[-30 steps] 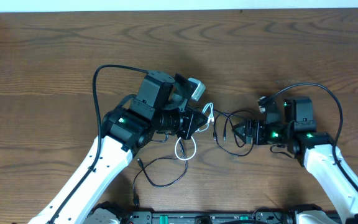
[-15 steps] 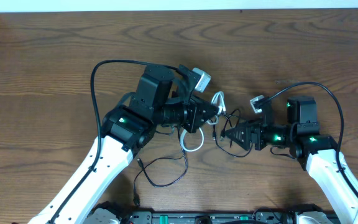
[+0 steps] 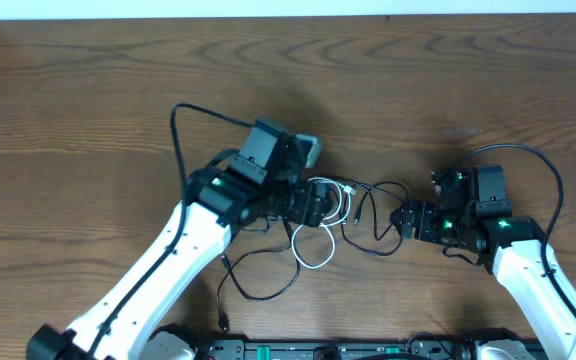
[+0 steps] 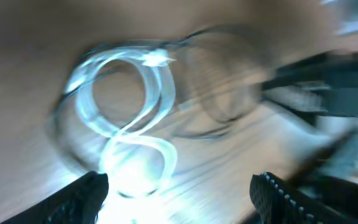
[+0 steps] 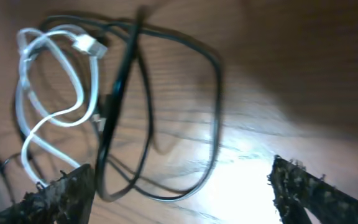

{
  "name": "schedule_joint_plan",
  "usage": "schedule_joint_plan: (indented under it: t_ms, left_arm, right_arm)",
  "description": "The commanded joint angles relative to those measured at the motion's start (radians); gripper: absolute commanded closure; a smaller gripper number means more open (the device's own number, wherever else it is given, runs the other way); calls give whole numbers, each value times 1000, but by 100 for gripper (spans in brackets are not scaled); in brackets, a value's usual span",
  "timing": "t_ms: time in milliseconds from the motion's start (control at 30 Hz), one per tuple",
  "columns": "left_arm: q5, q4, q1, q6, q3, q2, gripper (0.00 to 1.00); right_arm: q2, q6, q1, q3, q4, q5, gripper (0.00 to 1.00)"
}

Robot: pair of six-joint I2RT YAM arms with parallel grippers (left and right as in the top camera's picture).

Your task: Untangle cables

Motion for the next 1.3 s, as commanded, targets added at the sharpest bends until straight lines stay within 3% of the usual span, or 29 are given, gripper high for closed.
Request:
schedule_joint_plan:
  t_ms: [0,267,367,600,700,867,1100,1267]
  left_arm:
    - [-235,-61,0,-71,9,50,22]
    - [-233,-54,0,-113,9,129,23]
    - [-180,-37,0,-119,9,159,26]
    - [-65,-18,-1,-180,9,259,31]
    - [-31,0,-1,-243,9,310,39]
    - [82,57,-6,-282,9,380,42]
    - [77,117,-56,-317,9,451,46]
    - [-18,133,-98,-318,9,484,49]
  right_arm:
    - [-8,-113,0,9,11,-172,16]
    - [-10,-68,26,24,-45,-235,28]
    - [-10,45,27,24,-143,-147,28]
    - [-10,-116,91,24,-251,-281,26]
    - [-10,-99,150,24,-256,-228,27]
    - [-10,-5,190,24,-245,-84,27]
    - [-10,-5,190,24,-214,-84,27]
    - [-10,-5,190,24,-214,-84,27]
